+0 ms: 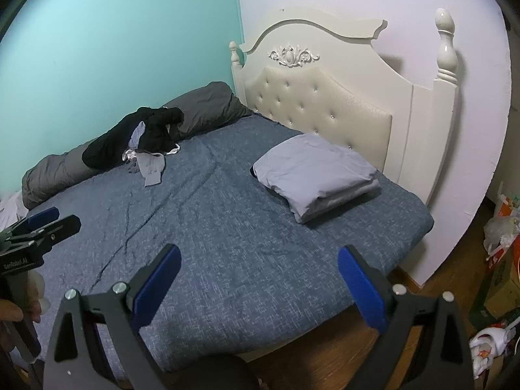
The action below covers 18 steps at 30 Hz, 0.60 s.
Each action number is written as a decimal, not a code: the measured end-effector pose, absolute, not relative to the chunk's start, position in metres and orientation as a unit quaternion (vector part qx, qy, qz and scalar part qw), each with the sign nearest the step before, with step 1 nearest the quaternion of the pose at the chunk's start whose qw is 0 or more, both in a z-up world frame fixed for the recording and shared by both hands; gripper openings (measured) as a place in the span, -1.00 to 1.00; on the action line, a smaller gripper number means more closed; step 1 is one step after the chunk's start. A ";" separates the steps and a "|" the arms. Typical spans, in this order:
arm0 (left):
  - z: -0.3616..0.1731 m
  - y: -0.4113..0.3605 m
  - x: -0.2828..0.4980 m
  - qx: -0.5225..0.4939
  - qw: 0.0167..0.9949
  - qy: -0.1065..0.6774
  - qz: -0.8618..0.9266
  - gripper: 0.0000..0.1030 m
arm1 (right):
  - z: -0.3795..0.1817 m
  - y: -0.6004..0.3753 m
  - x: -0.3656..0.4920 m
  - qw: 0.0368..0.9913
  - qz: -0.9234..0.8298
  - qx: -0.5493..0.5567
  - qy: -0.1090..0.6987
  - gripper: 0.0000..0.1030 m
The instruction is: Fold clothes
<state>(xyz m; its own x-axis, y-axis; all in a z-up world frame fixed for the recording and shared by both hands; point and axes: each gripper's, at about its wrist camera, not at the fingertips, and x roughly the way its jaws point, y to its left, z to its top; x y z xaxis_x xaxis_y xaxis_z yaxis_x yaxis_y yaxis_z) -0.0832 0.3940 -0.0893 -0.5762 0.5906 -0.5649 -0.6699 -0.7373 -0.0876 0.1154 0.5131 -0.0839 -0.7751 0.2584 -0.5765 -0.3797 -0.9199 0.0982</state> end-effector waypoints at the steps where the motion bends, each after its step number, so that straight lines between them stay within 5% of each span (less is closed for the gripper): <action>1: -0.089 0.393 -0.082 -0.290 0.356 0.066 0.886 1.00 | -0.084 0.512 0.117 0.171 0.937 -0.287 0.105 0.90; 18: -0.087 0.378 -0.071 -0.279 0.356 0.053 0.890 1.00 | -0.083 0.498 0.136 0.180 0.940 -0.266 0.114 0.90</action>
